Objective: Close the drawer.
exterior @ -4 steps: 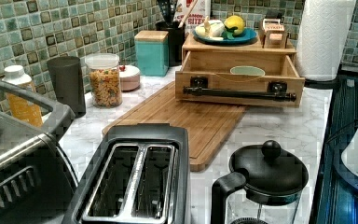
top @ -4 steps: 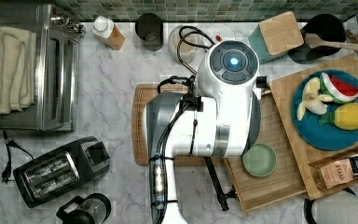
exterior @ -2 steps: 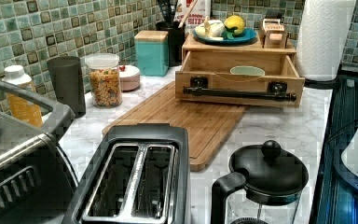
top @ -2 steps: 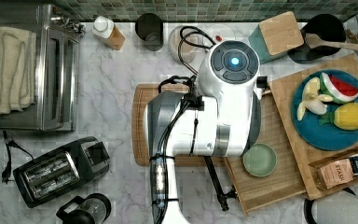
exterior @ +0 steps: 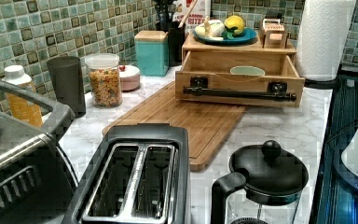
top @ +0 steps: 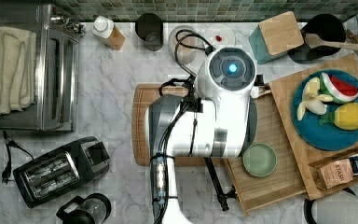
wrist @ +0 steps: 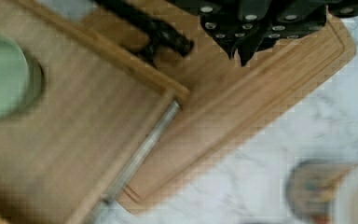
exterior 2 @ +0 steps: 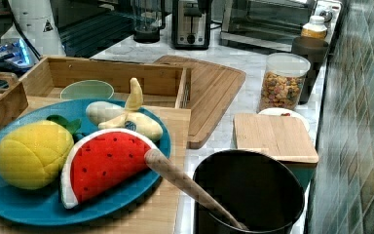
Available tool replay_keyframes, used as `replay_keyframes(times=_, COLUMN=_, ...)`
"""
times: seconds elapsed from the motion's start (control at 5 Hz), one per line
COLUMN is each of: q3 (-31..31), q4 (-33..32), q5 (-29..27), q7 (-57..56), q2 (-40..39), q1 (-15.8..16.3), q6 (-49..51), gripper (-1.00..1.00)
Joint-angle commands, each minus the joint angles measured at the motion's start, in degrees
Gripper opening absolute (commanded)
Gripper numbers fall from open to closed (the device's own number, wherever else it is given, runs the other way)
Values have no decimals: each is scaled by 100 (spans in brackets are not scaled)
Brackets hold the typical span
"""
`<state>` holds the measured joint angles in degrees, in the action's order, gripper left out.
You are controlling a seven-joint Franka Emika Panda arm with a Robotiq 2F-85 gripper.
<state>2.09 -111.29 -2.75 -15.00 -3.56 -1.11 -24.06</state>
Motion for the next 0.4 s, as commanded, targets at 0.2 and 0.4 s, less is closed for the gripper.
replay_keyframes(times=0.2, q3=-206, q4=-1822, q5=-571, q7=-1649, q2=1004, q1=182, q6=-884, gripper=-100)
replay_keyframes(times=0.4, q3=-348, q4=-2319, q5=-570, q7=-2031, q2=1235, q1=181, q6=-1093, gripper=-100)
